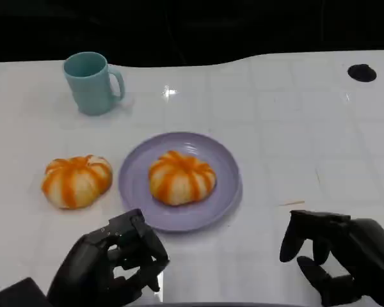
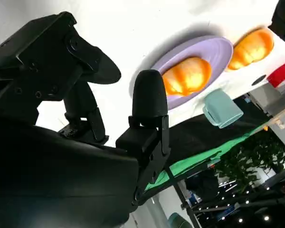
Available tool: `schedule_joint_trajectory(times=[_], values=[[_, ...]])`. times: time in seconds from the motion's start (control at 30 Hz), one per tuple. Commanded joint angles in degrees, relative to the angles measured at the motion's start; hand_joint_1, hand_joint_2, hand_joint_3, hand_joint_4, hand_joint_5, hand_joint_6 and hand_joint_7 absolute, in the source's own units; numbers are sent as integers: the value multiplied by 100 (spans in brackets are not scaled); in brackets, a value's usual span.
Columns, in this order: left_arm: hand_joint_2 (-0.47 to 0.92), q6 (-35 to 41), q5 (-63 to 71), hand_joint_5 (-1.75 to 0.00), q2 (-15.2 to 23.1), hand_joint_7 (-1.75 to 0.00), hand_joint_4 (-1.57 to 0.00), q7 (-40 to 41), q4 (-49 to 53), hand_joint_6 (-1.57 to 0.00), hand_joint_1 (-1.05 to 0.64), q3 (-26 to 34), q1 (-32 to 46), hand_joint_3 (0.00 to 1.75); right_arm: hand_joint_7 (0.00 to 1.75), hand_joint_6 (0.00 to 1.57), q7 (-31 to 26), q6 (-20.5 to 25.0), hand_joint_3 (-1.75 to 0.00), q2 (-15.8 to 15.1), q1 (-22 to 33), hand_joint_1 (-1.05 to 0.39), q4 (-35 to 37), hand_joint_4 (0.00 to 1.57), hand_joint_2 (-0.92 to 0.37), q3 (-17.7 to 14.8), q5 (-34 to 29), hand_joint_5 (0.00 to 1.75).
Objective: Grasp the bread from the table and place it into the plate.
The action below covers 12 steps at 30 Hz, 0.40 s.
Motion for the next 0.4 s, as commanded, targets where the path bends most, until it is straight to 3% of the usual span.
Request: schedule_joint_trajectory(times=[0.03, 0.4], values=[[92, -99, -7, -175, 75, -156, -69, 16, 46, -59, -51, 76, 26, 30, 155, 59, -115, -65, -129, -22, 27, -1, 15, 77, -30, 11, -78, 175], [92, -239, 2, -175, 76, -157, -68, -11, 156, -58, -49, 81, 10, 30, 150, 64, -159, -107, -131, -11, 8, 3, 64, 79, -27, -1, -41, 175]])
